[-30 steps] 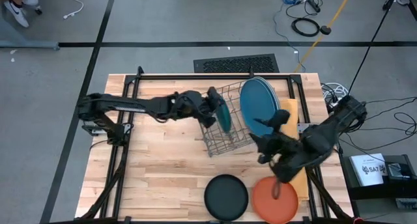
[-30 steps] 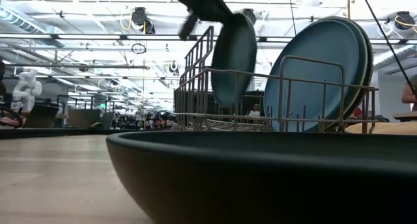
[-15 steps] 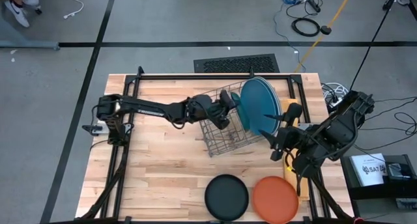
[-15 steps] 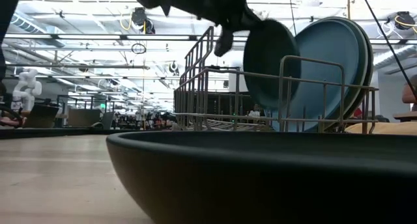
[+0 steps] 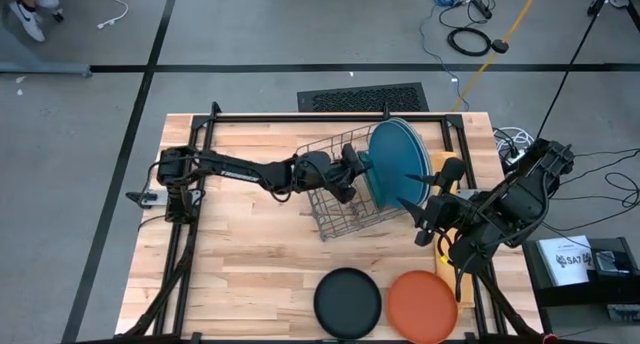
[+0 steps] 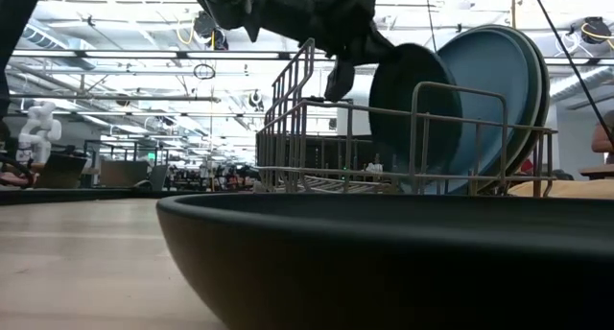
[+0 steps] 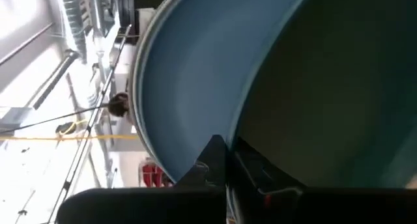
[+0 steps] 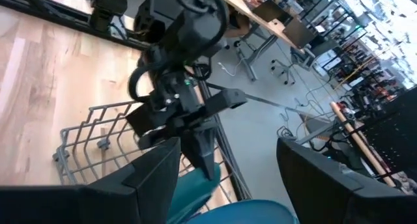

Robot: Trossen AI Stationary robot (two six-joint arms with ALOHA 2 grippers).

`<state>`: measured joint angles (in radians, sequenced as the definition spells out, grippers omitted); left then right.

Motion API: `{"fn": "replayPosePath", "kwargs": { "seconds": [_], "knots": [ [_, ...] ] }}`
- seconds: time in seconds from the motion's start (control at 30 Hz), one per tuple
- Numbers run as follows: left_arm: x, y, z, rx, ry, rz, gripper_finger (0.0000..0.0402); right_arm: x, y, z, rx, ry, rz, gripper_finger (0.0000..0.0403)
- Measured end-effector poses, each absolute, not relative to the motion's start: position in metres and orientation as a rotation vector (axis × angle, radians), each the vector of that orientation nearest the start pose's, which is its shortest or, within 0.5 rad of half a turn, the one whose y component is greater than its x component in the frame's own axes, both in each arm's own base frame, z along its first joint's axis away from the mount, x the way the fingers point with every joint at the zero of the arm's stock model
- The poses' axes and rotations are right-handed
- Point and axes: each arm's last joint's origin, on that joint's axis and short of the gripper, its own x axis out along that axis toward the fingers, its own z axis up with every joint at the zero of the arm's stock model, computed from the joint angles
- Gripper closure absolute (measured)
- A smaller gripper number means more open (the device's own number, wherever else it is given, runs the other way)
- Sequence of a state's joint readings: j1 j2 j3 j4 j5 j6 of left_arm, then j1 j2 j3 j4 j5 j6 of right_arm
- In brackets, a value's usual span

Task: Sort dishes
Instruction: Put the dark green plate into the dish rack

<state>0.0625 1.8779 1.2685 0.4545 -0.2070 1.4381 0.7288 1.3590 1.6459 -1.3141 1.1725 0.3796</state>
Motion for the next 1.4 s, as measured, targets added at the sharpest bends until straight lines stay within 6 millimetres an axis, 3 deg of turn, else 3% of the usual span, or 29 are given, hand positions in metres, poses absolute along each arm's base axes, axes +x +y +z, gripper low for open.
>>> {"fn": "replayPosePath", "kwargs": {
  "seconds": [0.27,0.5,0.6,0.93,1.23,1.4],
  "knots": [
    [0.429,0.033,0.246,1.319,0.296,0.065,0.0393,0.185,0.129,0.421,-0.478,0.499,-0.504,0.0156],
    [0.429,0.036,0.246,1.288,0.315,0.104,0.0289,0.185,0.129,0.422,-0.467,0.492,-0.504,0.0156],
    [0.428,0.039,0.247,1.32,0.316,0.107,0.0262,0.186,0.13,0.422,-0.461,0.488,-0.504,0.0156],
    [0.428,0.05,0.251,1.366,0.241,0.073,0.0256,0.186,0.13,0.422,-0.453,0.483,-0.503,0.0156],
    [0.426,0.064,0.247,1.35,0.309,0.078,0.0256,0.186,0.13,0.422,-0.454,0.484,-0.503,0.0156],
    [0.423,0.079,0.246,1.232,0.325,0.117,0.0256,0.186,0.13,0.422,-0.455,0.485,-0.502,0.0156]
  ]
}}
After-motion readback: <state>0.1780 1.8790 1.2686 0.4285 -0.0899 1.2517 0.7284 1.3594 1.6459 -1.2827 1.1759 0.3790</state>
